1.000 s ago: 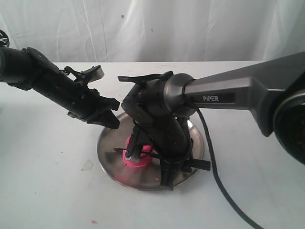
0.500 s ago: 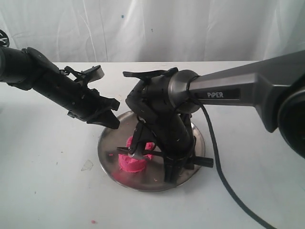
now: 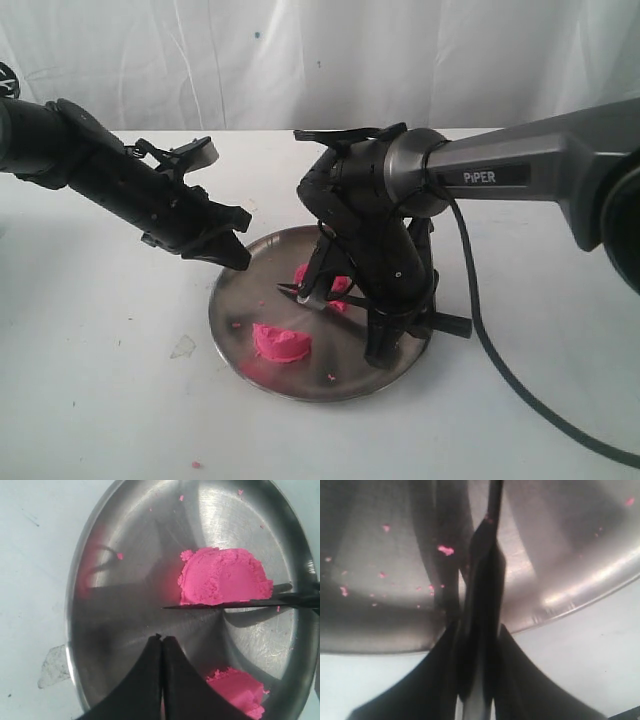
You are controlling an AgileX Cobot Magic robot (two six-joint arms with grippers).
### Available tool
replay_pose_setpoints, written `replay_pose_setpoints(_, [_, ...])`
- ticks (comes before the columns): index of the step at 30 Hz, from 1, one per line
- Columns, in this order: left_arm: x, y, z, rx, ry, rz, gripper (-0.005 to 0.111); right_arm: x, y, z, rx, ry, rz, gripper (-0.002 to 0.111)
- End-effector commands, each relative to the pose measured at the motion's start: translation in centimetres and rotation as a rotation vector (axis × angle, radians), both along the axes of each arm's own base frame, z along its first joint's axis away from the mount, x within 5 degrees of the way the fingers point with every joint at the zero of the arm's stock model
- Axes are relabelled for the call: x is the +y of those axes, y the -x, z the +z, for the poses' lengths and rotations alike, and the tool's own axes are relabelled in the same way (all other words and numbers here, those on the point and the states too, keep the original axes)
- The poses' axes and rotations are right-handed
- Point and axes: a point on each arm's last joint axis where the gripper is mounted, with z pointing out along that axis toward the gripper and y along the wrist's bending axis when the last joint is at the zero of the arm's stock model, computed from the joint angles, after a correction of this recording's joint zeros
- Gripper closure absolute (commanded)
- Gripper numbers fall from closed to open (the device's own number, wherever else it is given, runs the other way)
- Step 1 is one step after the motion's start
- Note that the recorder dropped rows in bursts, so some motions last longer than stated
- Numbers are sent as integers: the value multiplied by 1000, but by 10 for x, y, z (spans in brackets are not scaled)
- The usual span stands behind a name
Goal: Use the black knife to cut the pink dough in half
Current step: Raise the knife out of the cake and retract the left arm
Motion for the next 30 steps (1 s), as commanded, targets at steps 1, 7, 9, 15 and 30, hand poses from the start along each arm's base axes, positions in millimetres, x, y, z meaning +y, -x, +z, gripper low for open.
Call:
replay_pose_setpoints(1, [-1, 1, 6, -10, 13, -4, 107, -1, 3, 1, 26, -29, -45, 108])
replay_pose_setpoints(7, [3, 3, 36, -120, -21, 0, 107, -1, 4, 6, 23, -49, -52, 108])
replay_pose_setpoints(9, [4, 6, 46, -151, -35, -10, 107, 0, 5, 8, 26, -59, -56, 108])
replay_pose_setpoints(15, [9, 18, 87, -271, -55, -16, 107, 0, 6, 17, 16, -85, -63, 108])
replay_pose_setpoints(30, [53, 94, 142, -693, -155, 374, 107, 5, 12, 18, 68, -150, -90, 108])
